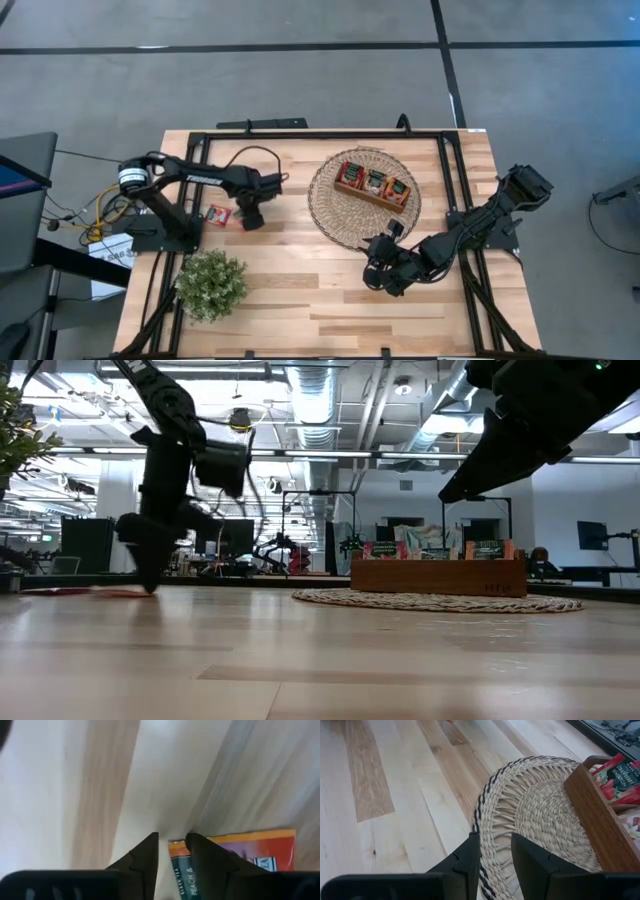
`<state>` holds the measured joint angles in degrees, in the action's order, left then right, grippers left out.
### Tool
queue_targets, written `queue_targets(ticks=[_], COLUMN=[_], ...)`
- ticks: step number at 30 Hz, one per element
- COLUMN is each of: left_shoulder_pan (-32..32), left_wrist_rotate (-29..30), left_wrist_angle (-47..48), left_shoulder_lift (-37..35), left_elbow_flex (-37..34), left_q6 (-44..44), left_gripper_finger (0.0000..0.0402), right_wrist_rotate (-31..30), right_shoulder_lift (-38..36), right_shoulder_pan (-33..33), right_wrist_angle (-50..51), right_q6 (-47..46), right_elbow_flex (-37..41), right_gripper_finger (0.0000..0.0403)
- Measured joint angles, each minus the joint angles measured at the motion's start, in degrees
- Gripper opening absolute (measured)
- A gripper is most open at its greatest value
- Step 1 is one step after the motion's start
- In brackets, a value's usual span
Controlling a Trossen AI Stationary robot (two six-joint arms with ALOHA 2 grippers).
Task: Pick & Place Tea
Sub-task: Put the orange tea bag into the right section of the wooden organizer
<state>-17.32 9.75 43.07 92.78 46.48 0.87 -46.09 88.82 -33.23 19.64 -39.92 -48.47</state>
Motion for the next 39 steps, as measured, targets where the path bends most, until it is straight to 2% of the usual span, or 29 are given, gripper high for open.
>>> queue_targets(ticks=[3, 6, 11, 13, 17, 20, 23, 28, 33, 39], left_shoulder_pan=[3.25, 6.32, 11.03, 13.21, 16.69, 17.78, 17.81, 17.71, 17.32, 14.01], left_wrist_rotate=[1.46, -0.13, -9.15, -10.60, -7.79, -5.74, -2.98, 7.68, 6.08, -1.71], left_wrist_angle=[-7.33, -16.24, -32.18, -35.70, -33.30, -28.00, -21.34, -12.69, -14.66, -20.79], left_shoulder_lift=[-0.03, 0.20, 0.22, 0.22, 0.21, 0.19, 0.19, 0.19, 0.19, -0.27], left_elbow_flex=[0.00, 0.02, 0.00, 0.05, 2.03, 2.38, 2.36, 2.32, 1.09, -2.91], left_q6=[-0.20, 0.01, 2.50, 2.59, 3.31, 6.19, 11.28, 18.43, 21.93, 24.25], left_gripper_finger=[0.0100, 0.0099, 0.0099, 0.0099, 0.0099, 0.0108, 0.0133, 0.0193, 0.0224, 0.0210], right_wrist_rotate=[-0.22, -0.24, -0.25, -0.26, -0.24, -0.24, -0.24, -0.22, -0.20, -0.17], right_shoulder_lift=[0.00, 0.00, 0.00, 0.00, 0.00, 0.00, 0.00, -0.01, -0.01, 0.00], right_shoulder_pan=[0.00, 0.00, 0.00, 0.00, 0.00, 0.00, 0.00, 0.00, 0.00, 0.00], right_wrist_angle=[0.00, 0.00, 0.02, 0.02, 0.02, 0.01, 0.01, 0.00, 0.00, 0.00], right_q6=[0.00, 0.00, 0.02, 0.02, 0.02, 0.02, -0.02, -0.04, -0.07, -0.09], right_elbow_flex=[0.00, 0.00, 0.00, 0.00, 0.00, 0.00, 0.00, 0.00, 0.00, 0.00], right_gripper_finger=[0.0102, 0.0102, 0.0102, 0.0102, 0.0102, 0.0102, 0.0102, 0.0102, 0.0102, 0.0102])
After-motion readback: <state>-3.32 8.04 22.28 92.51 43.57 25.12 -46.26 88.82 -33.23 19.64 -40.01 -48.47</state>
